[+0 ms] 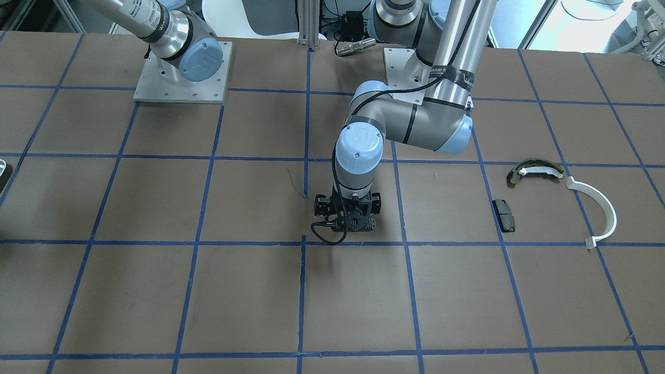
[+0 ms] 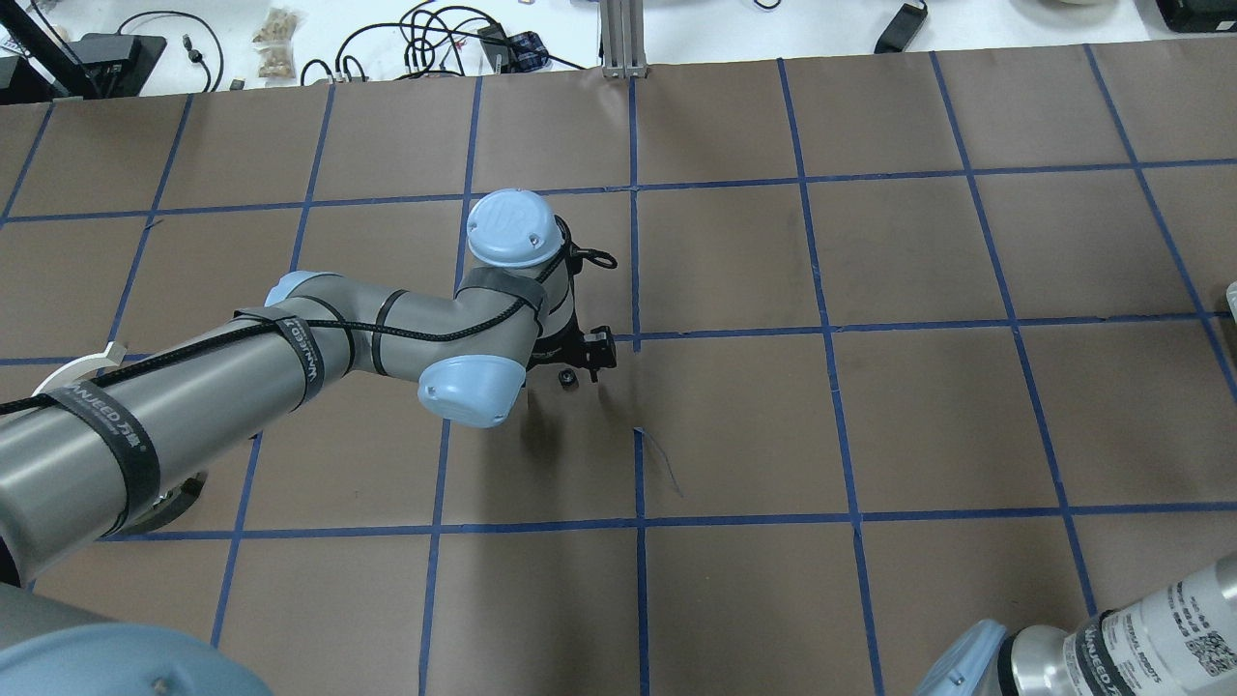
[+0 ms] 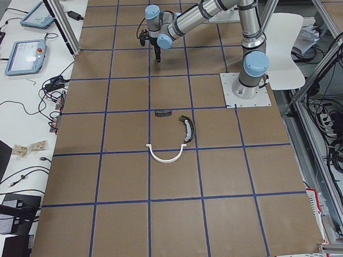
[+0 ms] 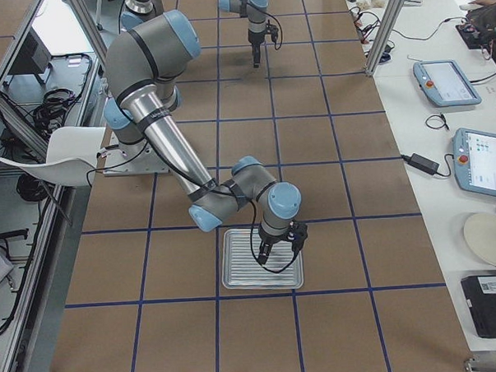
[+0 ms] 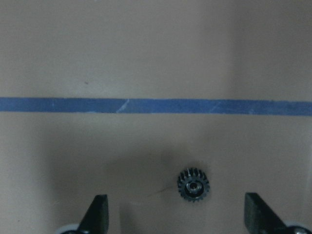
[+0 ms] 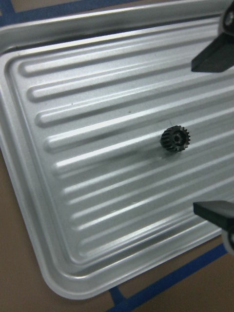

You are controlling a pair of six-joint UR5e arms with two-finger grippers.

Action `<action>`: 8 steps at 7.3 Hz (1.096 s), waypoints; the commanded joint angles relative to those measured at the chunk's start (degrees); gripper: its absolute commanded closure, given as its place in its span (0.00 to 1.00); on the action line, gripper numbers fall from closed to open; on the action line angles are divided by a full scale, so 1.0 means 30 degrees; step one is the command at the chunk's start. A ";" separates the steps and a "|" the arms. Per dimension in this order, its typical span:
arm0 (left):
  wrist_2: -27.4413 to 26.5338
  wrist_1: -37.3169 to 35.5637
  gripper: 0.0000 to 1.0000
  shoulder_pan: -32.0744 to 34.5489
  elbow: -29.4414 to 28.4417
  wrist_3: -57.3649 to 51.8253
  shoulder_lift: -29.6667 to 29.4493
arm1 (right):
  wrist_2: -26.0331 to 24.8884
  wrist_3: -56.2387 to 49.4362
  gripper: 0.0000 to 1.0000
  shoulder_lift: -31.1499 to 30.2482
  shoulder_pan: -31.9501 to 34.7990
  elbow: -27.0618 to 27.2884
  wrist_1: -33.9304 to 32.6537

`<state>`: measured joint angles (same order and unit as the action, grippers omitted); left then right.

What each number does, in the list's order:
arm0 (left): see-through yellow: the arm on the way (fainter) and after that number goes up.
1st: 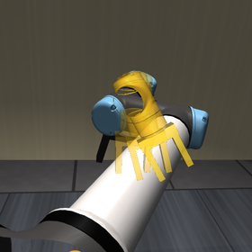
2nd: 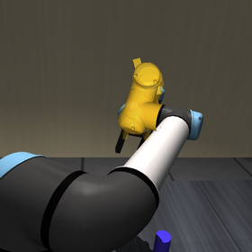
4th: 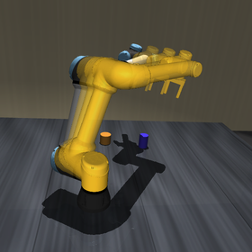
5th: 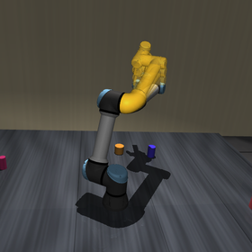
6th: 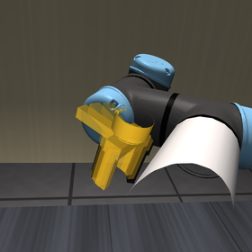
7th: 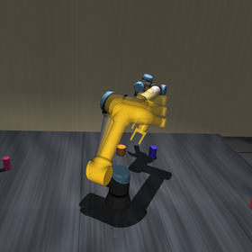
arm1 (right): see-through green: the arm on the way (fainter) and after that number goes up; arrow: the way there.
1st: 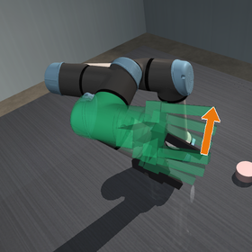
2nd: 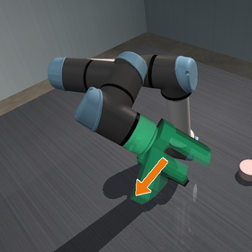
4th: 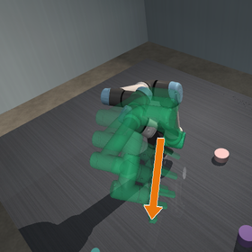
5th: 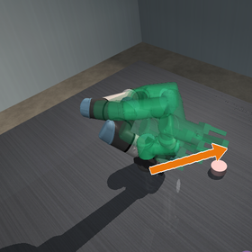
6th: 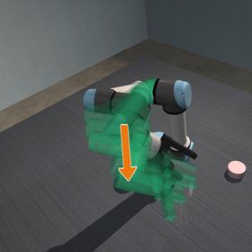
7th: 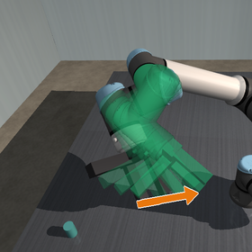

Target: Place bearing gear from tray to pile

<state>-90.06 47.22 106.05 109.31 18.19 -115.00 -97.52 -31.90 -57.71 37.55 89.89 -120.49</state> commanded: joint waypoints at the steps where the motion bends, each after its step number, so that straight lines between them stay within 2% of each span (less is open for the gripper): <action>1: -0.0009 -0.0739 0.22 0.0244 -0.0050 0.0410 -0.0456 | -0.0012 0.0114 0.31 0.0311 -0.0007 0.0095 -0.0061; 2: -0.0067 -0.0710 0.53 0.0246 -0.0051 0.0410 -0.0457 | -0.0012 0.0057 0.41 0.0340 -0.0007 0.0095 -0.0061; 3: -0.0068 -0.0710 0.80 0.0246 -0.0051 0.0352 -0.0428 | 0.0017 0.0027 0.42 0.0369 -0.0007 0.0008 -0.0061; 4: -0.0068 -0.0710 0.99 0.0246 -0.0051 0.0265 -0.0399 | 0.0017 0.0114 0.42 0.0485 -0.0007 -0.0050 -0.0061; 7: -0.0097 -0.0127 1.00 0.0013 -0.0254 0.0030 0.0448 | 0.0017 0.0144 0.42 0.0809 -0.0007 -0.0051 -0.0529; 8: -0.0271 0.1355 1.00 -0.0482 -0.0749 -0.0115 0.1060 | 0.0017 0.0173 0.42 0.0867 -0.0007 0.0007 -0.0529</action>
<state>-90.44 47.39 105.94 108.37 18.31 -113.76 -97.47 -31.45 -55.33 37.53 89.75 -121.95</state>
